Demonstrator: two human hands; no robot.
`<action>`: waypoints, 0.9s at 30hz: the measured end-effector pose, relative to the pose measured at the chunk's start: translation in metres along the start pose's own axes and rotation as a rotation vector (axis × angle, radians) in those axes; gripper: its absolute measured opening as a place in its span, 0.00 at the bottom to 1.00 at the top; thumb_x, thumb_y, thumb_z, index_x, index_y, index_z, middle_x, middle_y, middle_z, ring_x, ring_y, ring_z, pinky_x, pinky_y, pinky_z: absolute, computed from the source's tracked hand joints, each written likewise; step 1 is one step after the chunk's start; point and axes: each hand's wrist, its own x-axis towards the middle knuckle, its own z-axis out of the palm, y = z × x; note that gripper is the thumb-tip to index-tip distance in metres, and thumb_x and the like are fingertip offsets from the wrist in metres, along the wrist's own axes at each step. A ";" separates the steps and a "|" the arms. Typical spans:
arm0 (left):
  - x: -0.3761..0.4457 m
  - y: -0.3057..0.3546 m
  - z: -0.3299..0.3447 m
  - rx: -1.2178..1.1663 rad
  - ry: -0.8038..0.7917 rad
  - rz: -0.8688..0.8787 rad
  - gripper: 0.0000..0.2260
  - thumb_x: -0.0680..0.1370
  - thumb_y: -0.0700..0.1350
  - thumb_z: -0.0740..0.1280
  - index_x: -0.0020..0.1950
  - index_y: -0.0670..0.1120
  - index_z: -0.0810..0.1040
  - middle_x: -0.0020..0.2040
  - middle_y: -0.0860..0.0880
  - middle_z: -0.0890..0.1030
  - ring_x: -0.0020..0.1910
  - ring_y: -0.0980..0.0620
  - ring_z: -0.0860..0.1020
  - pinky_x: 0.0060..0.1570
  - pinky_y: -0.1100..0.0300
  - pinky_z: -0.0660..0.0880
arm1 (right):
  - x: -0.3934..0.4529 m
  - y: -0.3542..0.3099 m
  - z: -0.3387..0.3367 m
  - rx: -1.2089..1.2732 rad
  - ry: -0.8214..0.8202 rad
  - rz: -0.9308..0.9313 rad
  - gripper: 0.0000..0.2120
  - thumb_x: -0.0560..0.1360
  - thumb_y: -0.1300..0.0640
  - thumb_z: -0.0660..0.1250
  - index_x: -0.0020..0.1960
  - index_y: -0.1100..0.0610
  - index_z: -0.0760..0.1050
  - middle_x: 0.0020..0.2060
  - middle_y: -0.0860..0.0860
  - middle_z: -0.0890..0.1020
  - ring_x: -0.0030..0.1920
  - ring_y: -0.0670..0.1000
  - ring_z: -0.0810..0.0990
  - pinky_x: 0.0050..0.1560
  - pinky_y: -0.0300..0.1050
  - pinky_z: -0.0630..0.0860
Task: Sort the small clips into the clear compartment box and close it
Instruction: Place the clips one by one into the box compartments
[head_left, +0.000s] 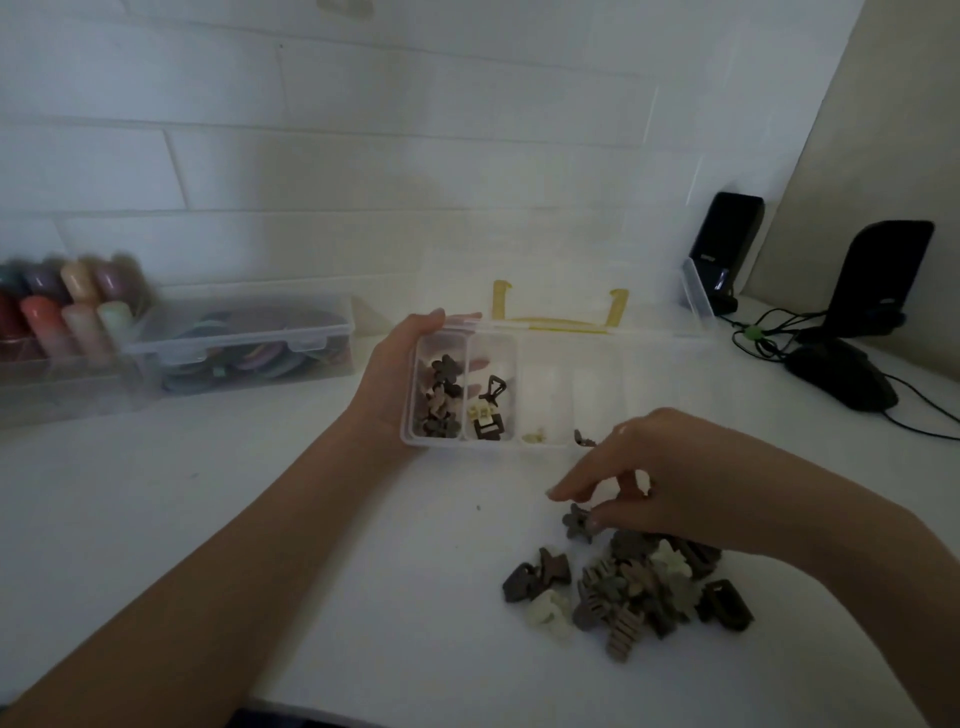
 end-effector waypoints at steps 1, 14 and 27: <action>0.000 0.000 0.000 0.000 0.008 -0.003 0.20 0.68 0.54 0.65 0.55 0.45 0.80 0.54 0.41 0.79 0.51 0.41 0.77 0.59 0.45 0.70 | 0.000 -0.001 0.002 -0.011 -0.013 0.000 0.14 0.72 0.50 0.70 0.55 0.37 0.77 0.34 0.29 0.72 0.40 0.31 0.73 0.38 0.26 0.70; -0.005 0.003 0.003 0.012 0.003 -0.023 0.27 0.63 0.56 0.69 0.58 0.45 0.79 0.52 0.41 0.78 0.44 0.43 0.78 0.42 0.53 0.73 | 0.010 -0.009 0.016 0.640 0.416 -0.108 0.19 0.68 0.68 0.72 0.53 0.49 0.80 0.45 0.45 0.83 0.46 0.46 0.82 0.48 0.39 0.80; -0.006 -0.002 0.009 0.071 0.041 -0.040 0.25 0.63 0.56 0.68 0.51 0.40 0.78 0.43 0.40 0.80 0.41 0.42 0.74 0.46 0.51 0.70 | 0.017 -0.007 0.029 0.794 0.509 -0.064 0.15 0.68 0.71 0.71 0.48 0.53 0.76 0.45 0.49 0.84 0.47 0.50 0.83 0.48 0.50 0.81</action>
